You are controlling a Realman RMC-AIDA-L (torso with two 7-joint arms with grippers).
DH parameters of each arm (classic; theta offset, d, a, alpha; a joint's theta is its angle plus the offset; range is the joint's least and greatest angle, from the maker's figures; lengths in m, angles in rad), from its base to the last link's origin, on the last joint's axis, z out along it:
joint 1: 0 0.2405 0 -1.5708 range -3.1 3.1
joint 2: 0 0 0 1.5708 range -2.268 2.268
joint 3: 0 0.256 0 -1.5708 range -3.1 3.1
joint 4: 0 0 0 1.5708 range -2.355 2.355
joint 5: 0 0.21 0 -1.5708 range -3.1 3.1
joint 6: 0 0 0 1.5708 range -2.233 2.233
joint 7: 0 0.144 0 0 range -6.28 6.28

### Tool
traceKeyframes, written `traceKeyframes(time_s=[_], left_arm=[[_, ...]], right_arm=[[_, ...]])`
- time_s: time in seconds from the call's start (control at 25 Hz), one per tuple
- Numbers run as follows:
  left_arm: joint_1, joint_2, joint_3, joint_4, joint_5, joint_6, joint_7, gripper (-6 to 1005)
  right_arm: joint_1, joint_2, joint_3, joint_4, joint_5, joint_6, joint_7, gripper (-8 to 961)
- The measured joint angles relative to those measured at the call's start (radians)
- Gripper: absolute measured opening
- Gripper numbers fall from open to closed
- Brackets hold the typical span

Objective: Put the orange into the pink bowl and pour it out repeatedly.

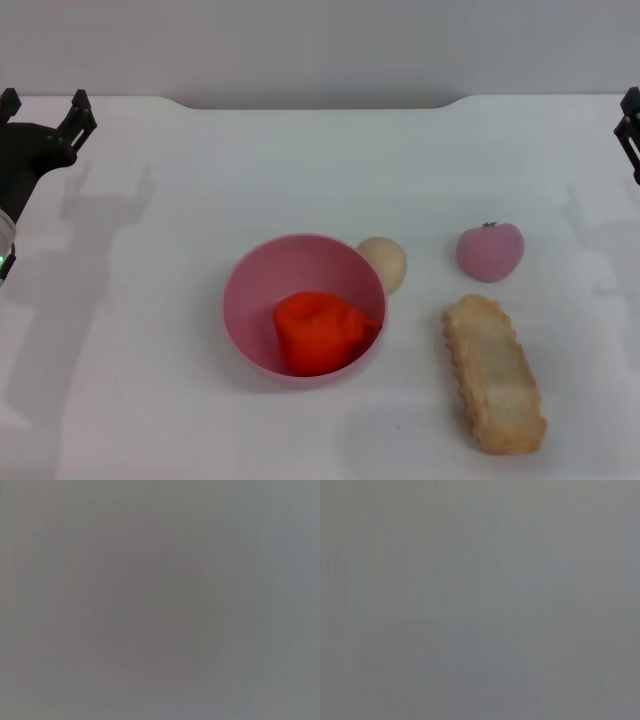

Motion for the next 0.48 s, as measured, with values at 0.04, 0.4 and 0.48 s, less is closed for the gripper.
traceKeyframes(time_s=[0.04,0.4,0.48], left_arm=[[0.000,0.000,0.000,0.000,0.000,0.000,0.000,836],[-0.021,-0.001,0.036,-0.056,-0.005,0.102,-0.001,836],[-0.021,-0.001,0.036,-0.056,-0.005,0.102,-0.001,836]], right_arm=[[0.000,0.000,0.000,0.003,0.000,0.001,0.000,786],[0.009,-0.001,-0.002,0.042,0.001,0.002,0.000,786],[0.010,-0.002,-0.002,0.043,0.001,0.003,0.000,786]])
